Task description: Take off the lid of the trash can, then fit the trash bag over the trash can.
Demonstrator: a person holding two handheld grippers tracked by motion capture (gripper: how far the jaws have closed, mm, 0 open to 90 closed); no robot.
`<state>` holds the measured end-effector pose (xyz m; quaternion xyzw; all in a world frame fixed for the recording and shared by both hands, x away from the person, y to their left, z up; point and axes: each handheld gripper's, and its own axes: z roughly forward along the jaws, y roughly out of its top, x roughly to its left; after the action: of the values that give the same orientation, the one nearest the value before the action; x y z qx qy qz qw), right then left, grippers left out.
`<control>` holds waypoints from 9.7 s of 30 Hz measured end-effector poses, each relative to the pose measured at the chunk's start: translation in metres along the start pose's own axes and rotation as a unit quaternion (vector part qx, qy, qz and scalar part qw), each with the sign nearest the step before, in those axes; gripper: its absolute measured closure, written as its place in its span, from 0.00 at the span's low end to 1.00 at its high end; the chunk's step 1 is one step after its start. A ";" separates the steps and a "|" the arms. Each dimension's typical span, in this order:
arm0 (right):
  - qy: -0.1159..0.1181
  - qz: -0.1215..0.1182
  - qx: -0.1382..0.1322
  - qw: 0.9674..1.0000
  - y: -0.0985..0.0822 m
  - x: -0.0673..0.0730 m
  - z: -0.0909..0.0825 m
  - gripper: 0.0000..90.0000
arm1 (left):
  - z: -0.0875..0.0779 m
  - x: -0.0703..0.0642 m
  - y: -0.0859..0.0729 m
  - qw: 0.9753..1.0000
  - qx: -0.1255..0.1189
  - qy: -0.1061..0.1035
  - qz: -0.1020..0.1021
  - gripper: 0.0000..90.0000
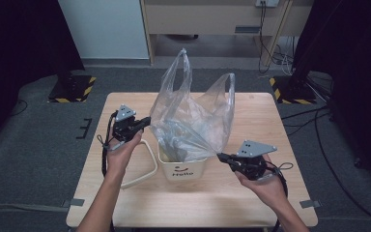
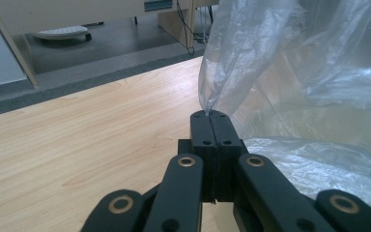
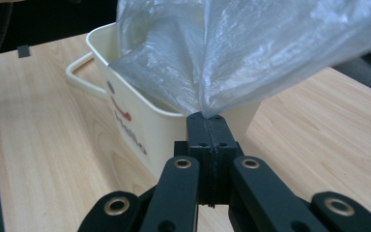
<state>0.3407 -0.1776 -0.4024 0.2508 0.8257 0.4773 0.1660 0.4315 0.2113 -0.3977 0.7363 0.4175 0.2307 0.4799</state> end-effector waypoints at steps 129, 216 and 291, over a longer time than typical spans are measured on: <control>0.024 0.056 0.015 0.998 -0.029 -0.003 0.000 1.00 | 0.051 -0.028 -0.023 1.000 0.025 -0.005 0.006 1.00; -0.068 0.041 -0.006 0.997 -0.042 -0.004 -0.021 0.35 | 0.053 -0.034 -0.017 1.000 0.001 0.003 0.005 0.61; -0.083 0.074 0.004 0.994 0.056 -0.148 0.020 0.45 | 0.033 -0.104 0.036 0.995 -0.009 -0.065 0.080 0.22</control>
<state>0.4866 -0.2248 -0.3585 0.3508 0.7899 0.4629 0.1969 0.4135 0.1003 -0.3734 0.7761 0.3232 0.2237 0.4931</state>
